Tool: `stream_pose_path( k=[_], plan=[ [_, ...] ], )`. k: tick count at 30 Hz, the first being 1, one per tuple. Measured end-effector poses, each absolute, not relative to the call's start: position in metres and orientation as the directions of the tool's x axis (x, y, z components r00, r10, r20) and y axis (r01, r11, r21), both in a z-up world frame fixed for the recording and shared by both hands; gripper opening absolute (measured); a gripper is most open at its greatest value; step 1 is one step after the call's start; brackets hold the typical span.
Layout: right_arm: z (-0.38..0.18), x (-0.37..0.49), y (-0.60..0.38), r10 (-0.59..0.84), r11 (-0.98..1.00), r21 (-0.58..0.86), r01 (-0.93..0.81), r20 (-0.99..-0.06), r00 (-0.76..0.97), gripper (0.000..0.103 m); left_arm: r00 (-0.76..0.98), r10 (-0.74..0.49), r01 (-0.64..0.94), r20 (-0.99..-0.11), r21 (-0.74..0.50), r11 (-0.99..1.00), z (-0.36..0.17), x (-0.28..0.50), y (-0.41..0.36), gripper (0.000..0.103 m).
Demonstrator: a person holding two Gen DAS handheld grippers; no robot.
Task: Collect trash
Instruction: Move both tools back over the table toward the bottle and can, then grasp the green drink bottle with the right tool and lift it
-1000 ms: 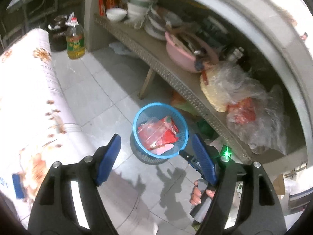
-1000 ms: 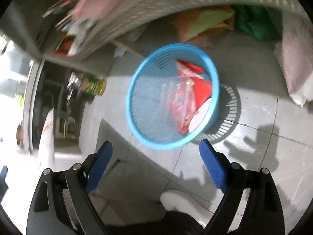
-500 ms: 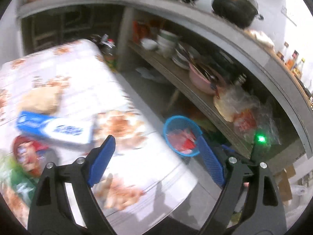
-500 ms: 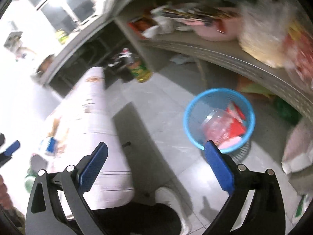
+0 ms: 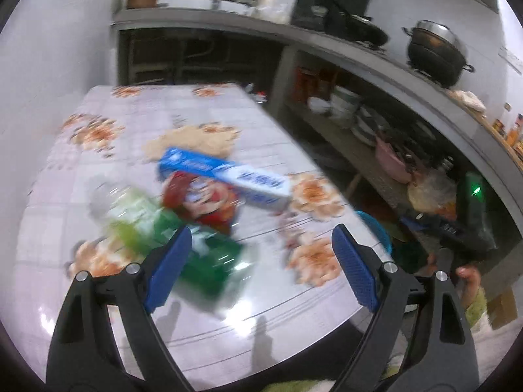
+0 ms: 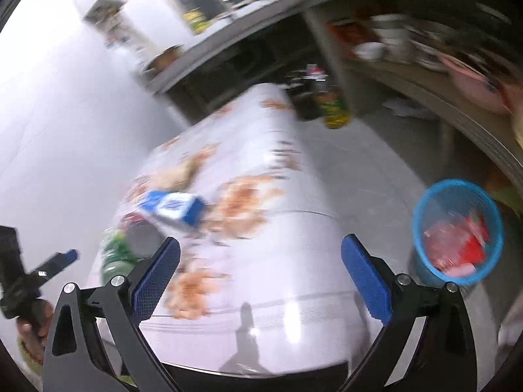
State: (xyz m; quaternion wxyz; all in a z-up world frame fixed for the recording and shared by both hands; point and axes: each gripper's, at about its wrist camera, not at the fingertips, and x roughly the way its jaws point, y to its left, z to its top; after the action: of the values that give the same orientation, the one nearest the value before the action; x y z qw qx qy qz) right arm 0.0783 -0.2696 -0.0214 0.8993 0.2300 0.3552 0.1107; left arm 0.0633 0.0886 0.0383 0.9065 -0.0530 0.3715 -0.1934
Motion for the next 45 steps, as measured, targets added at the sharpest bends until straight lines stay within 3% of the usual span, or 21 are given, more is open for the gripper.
stream_pose_path(
  k=[7, 11, 12, 17, 21, 25, 30, 45],
  plan=[
    [0.019, 0.105, -0.194, 0.577, 0.799, 0.513, -0.314, -0.508, 0.64, 0.096, 0.677, -0.297, 0.144, -0.673, -0.275, 0.951, 0.013, 0.063, 0.147, 0.083],
    [0.035, 0.119, -0.13, 0.671, 0.741, 0.482, -0.467, -0.517, 0.532, 0.089, 0.666, -0.21, 0.026, -0.716, -0.259, 0.966, -0.006, 0.07, 0.171, 0.082],
    [0.036, 0.12, -0.117, 0.678, 0.735, 0.461, -0.498, -0.53, 0.51, 0.085, 0.662, -0.191, 0.001, -0.725, -0.255, 0.967, -0.01, 0.072, 0.175, 0.077],
    [0.029, 0.13, -0.031, 0.625, 0.729, 0.3, -0.615, -0.657, 0.421, 0.074, 0.648, -0.145, -0.124, -0.748, -0.292, 0.948, -0.022, 0.082, 0.208, 0.067],
    [0.008, 0.142, 0.012, 0.547, 0.736, 0.227, -0.638, -0.755, 0.363, 0.068, 0.658, -0.14, -0.156, -0.74, -0.316, 0.936, -0.025, 0.083, 0.223, 0.065],
    [0.001, 0.146, 0.029, 0.476, 0.744, 0.151, -0.651, -0.803, 0.359, 0.066, 0.663, -0.135, -0.162, -0.736, -0.318, 0.934, -0.025, 0.085, 0.227, 0.065],
    [-0.008, 0.153, 0.044, 0.399, 0.738, 0.076, -0.67, -0.85, 0.344, 0.056, 0.66, -0.155, -0.171, -0.735, -0.347, 0.922, -0.03, 0.085, 0.232, 0.061],
    [-0.017, 0.14, 0.029, 0.439, 0.711, 0.217, -0.669, -0.88, 0.181, 0.052, 0.675, -0.133, -0.203, -0.726, -0.356, 0.912, -0.031, 0.087, 0.242, 0.06]
  ],
)
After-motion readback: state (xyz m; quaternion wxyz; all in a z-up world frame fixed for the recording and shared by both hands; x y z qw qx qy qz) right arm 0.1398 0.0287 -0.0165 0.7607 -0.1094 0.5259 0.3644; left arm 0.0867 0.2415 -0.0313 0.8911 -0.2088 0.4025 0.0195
